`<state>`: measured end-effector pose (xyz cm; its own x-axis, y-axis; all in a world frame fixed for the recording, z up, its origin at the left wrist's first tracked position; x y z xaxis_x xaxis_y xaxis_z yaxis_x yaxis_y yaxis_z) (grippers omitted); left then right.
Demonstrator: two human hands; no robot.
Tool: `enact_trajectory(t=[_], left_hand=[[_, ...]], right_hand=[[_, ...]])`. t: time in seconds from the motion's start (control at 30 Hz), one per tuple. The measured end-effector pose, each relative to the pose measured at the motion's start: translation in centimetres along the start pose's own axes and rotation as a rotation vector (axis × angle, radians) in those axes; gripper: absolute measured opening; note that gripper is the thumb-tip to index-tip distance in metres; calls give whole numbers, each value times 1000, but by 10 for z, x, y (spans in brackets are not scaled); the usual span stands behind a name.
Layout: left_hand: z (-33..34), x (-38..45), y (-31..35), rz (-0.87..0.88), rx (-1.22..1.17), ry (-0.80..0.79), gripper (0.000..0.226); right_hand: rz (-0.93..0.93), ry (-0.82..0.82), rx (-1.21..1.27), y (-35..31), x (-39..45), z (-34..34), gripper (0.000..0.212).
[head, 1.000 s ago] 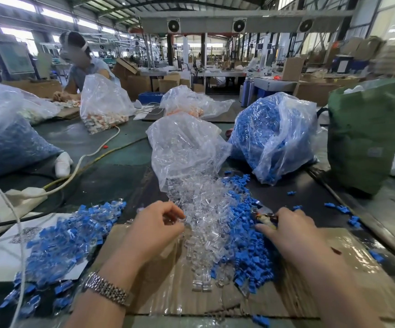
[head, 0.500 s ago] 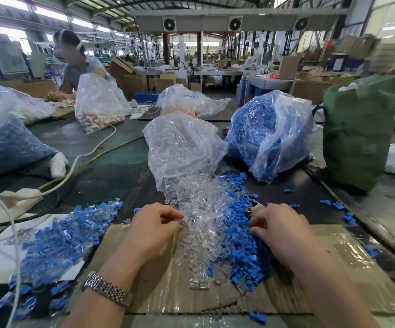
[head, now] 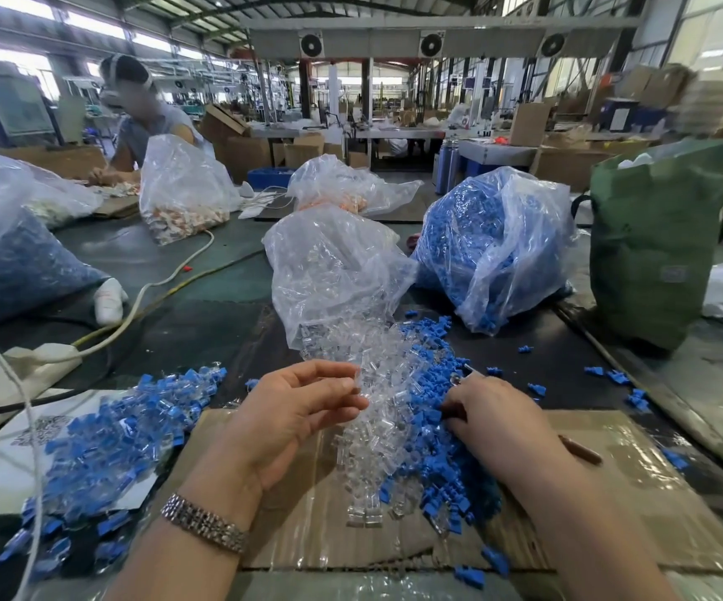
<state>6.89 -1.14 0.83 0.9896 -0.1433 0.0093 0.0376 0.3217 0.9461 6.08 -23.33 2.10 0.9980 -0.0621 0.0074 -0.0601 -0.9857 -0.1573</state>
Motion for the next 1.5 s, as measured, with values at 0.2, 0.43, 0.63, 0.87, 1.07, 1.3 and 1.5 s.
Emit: enact_trajectory(t=[0.2,0.43,0.63,0.87,1.07,1.3,1.5], left_hand=[[3,-1,-3,-61,-106,-13,31],[10,-1,-6,-107,-170,-103,22],[17,-2,-7,-74,-102,-121,26],[23,-5,-6,-42,-25,-168,25],[25,-6,-6,-2,59,-168,24],[28,-5,-7,25,87,-173,27],[24,-5,-6,39,105,-179,21]], right_hand=[[10,95,68,3,-3,-7,10],[-3,185,425,4,-2,-12,8],[-170,59,989,-14,-9,-16,5],[-304,79,999,-22,-14,-15,13],[-388,214,768,-27,-18,-18,12],[-439,247,655,-34,-19,-18,8],[-272,183,774,-17,-16,-22,9]])
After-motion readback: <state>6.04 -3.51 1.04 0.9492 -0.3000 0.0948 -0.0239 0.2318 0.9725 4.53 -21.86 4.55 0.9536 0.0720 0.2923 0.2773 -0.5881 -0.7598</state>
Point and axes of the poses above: each hand's wrist, its own x-axis towards the middle knuckle, its own z-axis out of the palm, y = z × x, the point moved 5 cm from there along x, towards the middle knuckle, and after that the axes turned 7 degrees about z, right-handed, at the moved point
